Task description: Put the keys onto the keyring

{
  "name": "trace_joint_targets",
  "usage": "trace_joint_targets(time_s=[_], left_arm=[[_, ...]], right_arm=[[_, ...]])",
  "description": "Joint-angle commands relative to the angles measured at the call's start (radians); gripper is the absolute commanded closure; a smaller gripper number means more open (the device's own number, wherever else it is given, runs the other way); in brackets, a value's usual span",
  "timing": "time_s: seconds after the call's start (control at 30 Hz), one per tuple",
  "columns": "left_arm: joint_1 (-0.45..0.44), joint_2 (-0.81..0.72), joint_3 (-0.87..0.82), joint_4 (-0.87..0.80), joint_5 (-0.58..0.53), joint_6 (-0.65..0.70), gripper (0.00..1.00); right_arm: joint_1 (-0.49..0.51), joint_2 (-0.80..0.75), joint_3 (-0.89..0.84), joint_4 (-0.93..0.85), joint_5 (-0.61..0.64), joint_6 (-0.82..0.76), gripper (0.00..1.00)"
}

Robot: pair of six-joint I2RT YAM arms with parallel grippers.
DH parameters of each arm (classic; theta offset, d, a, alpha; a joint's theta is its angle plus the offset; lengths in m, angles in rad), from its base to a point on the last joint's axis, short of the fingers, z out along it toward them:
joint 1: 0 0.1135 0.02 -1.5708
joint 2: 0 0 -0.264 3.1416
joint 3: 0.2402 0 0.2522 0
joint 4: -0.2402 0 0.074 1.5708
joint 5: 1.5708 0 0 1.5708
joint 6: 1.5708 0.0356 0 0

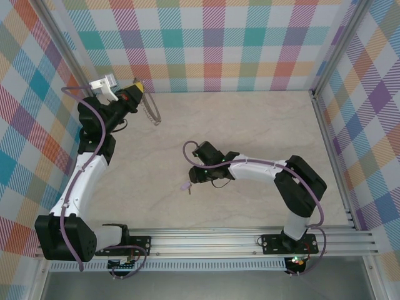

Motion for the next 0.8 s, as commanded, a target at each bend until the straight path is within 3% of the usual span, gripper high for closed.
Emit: trace_joint_targets(time_s=[0.0,0.37,0.77], left_arm=[[-0.008,-0.034,0.012,0.034,0.024,0.001,1.0],[-0.014,-0.043,0.016,0.02,0.019,0.003,1.0],[-0.019,-0.042,0.018,0.018,0.017,0.007,1.0]], right_arm=[[0.006,0.021,-0.009,0.09,-0.124,-0.117,0.58],[0.004,0.091,-0.023,0.121,-0.144,-0.221,0.55],[-0.002,0.124,-0.041,0.155,-0.201,-0.232,0.58]])
